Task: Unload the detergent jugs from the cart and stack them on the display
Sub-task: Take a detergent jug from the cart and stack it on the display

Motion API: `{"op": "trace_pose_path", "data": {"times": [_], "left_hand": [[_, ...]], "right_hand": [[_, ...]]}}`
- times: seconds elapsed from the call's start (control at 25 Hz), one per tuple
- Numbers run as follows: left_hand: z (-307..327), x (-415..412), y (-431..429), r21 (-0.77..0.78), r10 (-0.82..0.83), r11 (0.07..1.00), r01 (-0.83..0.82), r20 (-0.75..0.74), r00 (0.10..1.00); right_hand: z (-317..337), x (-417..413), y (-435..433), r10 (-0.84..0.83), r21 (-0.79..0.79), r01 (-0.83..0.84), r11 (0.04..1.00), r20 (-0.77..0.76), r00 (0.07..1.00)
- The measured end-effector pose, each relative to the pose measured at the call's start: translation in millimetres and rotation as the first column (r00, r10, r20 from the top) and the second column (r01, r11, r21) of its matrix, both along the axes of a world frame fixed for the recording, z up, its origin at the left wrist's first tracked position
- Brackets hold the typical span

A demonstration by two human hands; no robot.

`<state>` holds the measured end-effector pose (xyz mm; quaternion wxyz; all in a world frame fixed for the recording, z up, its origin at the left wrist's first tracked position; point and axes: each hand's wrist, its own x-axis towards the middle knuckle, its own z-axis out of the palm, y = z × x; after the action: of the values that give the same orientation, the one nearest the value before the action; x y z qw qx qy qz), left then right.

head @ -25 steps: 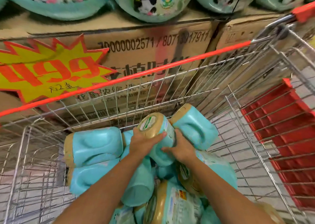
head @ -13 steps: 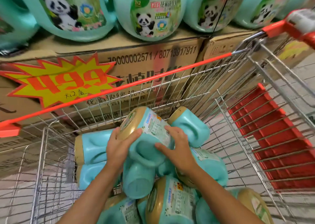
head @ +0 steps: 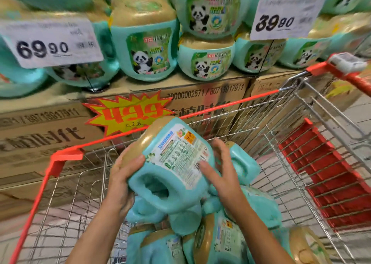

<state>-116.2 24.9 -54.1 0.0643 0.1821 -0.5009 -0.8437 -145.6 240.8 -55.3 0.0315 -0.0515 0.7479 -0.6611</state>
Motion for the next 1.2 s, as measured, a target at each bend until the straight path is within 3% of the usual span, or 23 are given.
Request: {"op": "trace_pose_path", "data": {"times": [0.08,0.12,0.24,0.32,0.44,0.48,0.56,0.64,0.76,0.84,0.92,0.96,1.08,1.2], "left_hand": [[9,0,0,-0.052,0.081,0.995,-0.080,0.029,0.996],[13,-1,0,-0.093,0.132,0.988,-0.126,0.057,0.990],[23,-6,5,-0.276,0.243,0.941,-0.194,0.159,0.957],[28,-6,14,-0.390,0.263,0.904,-0.175,0.187,0.946],[37,-3,25,-0.555,0.263,0.823,-0.125,0.176,0.949],[38,-3,28,-0.599,0.237,0.794,-0.104,0.146,0.961],[39,-3,33,-0.586,0.133,0.806,-0.086,0.038,0.990],[39,-3,30,-0.508,0.077,0.858,-0.079,-0.025,0.997],[25,3,10,-0.487,0.120,0.866,-0.111,-0.012,0.993],[14,15,2,-0.234,0.038,0.972,-0.023,0.057,0.998],[11,30,6,0.101,-0.090,0.992,0.082,0.071,0.993],[10,34,9,0.198,-0.105,0.976,0.090,0.063,0.992],[8,42,13,0.239,-0.013,0.971,0.004,0.036,0.999],[8,53,8,0.193,0.096,0.976,-0.099,0.027,0.995]], "right_hand": [[7,19,-7,0.081,0.333,0.048,0.942,-0.363,0.928],[8,29,-16,0.179,0.426,0.004,0.905,-0.389,0.904],[1,47,-49,0.324,0.593,-0.147,0.792,-0.203,0.924],[-2,48,-68,0.219,0.656,-0.002,0.755,-0.249,0.943],[-4,44,-71,0.042,0.530,0.178,0.829,-0.376,0.926],[-2,38,-66,0.001,0.444,0.157,0.882,-0.335,0.942],[6,25,-53,-0.088,0.076,0.092,0.993,-0.050,0.995],[9,15,-38,-0.002,-0.329,0.080,0.941,0.230,0.973],[8,17,-18,0.164,-0.540,0.042,0.841,0.327,0.931],[9,21,-11,0.252,-0.651,0.051,0.757,0.363,0.897],[12,23,-13,0.330,-0.716,0.043,0.696,0.372,0.867],[13,24,-16,0.337,-0.725,0.058,0.687,0.388,0.858],[17,21,-25,0.233,-0.633,0.107,0.767,0.430,0.872],[20,17,-36,0.097,-0.350,0.038,0.936,0.361,0.928]]}}
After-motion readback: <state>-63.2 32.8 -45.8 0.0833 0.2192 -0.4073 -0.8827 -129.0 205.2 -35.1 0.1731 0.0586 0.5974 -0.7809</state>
